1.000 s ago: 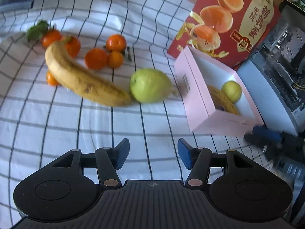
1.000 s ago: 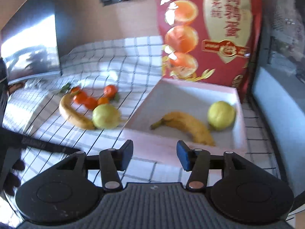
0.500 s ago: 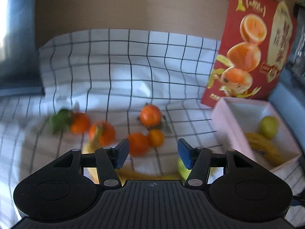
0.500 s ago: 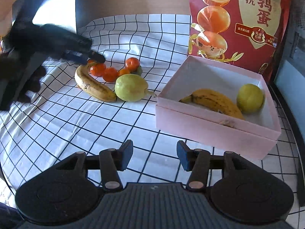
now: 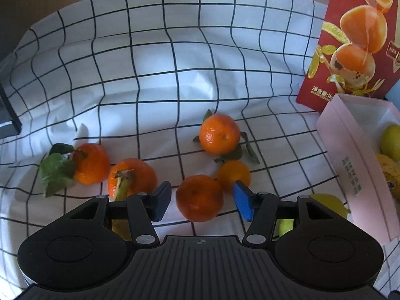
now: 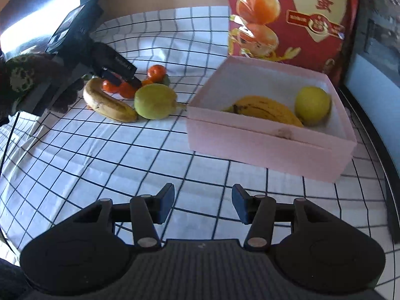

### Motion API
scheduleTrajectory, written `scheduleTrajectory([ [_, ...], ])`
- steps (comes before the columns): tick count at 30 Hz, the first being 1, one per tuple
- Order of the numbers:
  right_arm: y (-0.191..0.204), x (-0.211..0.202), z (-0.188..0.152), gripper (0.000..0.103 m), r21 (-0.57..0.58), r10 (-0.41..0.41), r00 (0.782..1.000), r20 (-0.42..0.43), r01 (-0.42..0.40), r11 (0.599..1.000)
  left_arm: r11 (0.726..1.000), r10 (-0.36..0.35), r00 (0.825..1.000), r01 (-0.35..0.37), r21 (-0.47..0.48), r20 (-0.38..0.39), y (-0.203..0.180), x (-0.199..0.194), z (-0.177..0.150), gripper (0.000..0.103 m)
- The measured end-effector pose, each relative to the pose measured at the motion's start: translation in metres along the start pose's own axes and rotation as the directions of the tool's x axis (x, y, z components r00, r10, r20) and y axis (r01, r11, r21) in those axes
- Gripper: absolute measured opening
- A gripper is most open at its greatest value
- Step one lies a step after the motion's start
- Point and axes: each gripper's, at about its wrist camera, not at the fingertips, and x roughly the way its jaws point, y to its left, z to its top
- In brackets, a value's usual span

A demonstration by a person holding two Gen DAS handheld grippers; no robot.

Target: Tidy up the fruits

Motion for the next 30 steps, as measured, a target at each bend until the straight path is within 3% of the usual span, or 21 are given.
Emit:
scheduleTrajectory([
  [5,0.001,0.002,-0.003,0.051,-0.001,0.007,1.000,-0.014,-0.007,1.000,0.999,-0.037,0.999,0.037,-0.008,0.007,0.006,0.001,-0.001,0.061],
  [11,0.010,0.004,-0.002,0.051,-0.033,0.027,0.999,-0.019,-0.028,0.999,0.997,0.016,1.000,-0.016,0.079,0.000,-0.001,-0.001,-0.010,0.054],
  [20,0.018,0.006,-0.007,0.051,-0.058,0.050,0.998,-0.046,-0.052,0.997,0.994,0.041,0.999,-0.042,0.097,0.013,-0.007,0.010,-0.003,0.050],
  [24,0.020,0.003,-0.009,0.051,-0.070,0.045,0.998,-0.039,-0.048,0.996,0.997,-0.002,1.000,0.001,0.081,0.020,-0.008,0.001,-0.009,0.048],
  [30,0.014,0.003,-0.006,0.051,-0.037,0.035,0.999,-0.028,-0.036,0.999,0.997,-0.074,0.987,0.073,0.014,0.144,-0.004,-0.052,-0.021,0.048],
])
